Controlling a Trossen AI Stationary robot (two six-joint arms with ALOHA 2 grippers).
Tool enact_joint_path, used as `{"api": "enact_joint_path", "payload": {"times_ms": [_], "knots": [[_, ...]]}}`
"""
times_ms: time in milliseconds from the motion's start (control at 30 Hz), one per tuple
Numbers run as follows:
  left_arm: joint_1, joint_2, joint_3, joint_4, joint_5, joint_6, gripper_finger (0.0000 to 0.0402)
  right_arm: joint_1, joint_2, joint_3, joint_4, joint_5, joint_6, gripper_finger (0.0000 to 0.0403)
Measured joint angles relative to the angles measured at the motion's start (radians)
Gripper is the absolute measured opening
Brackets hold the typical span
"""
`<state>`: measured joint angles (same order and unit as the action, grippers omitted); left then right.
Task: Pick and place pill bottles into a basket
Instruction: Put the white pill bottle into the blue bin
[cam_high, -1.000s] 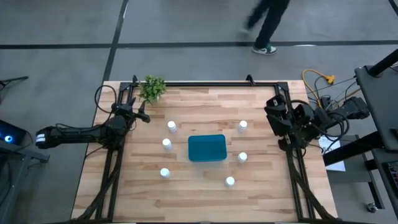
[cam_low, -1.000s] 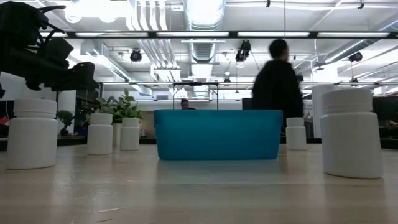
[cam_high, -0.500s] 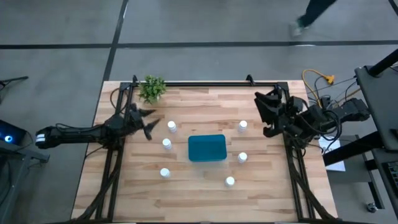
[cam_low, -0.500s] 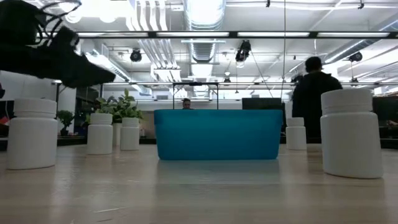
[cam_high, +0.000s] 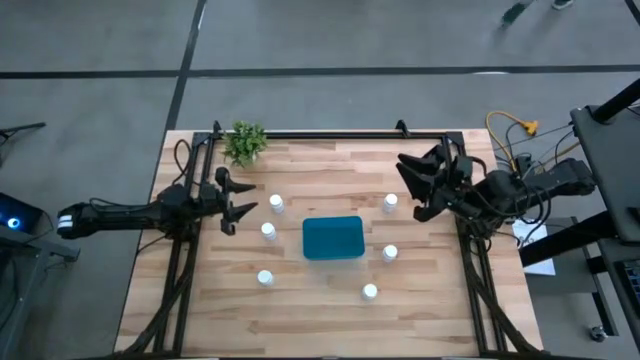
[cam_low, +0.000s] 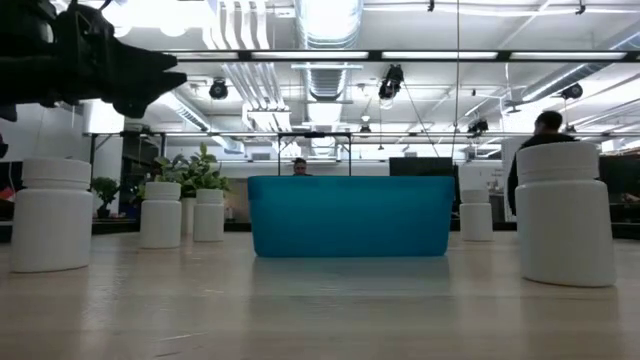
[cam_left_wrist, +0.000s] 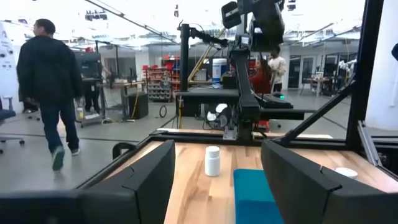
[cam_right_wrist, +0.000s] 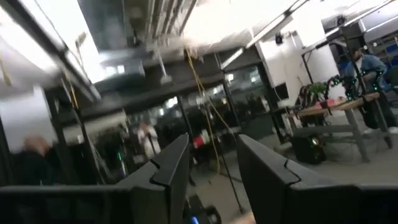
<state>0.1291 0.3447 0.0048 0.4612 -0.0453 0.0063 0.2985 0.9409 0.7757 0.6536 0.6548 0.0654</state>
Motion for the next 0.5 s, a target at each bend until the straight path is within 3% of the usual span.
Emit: {"api": "enact_joint_path", "payload": {"times_ms": [100, 333, 433, 500], "knots": [[0.000, 0.000, 0.000, 0.001, 0.007, 0.000, 0.0222, 0.000, -0.027, 0.068, -0.264, 0.000, 0.054, 0.0128], [0.000, 0.002, 0.000, -0.027, 0.009, 0.000, 0.0222, 0.000, -0.019, 0.364, -1.104, -0.041, 0.291, 0.0128], [0.000, 0.002, 0.000, -0.033, 0.010, 0.024, 0.0222, 0.000, -0.002, 0.455, -1.300, -0.094, 0.331, 0.0128], [0.000, 0.000, 0.000, -0.017, 0.010, 0.039, 0.0222, 0.000, 0.003, 0.483, -1.338, -0.111, 0.332, 0.0128]]}}
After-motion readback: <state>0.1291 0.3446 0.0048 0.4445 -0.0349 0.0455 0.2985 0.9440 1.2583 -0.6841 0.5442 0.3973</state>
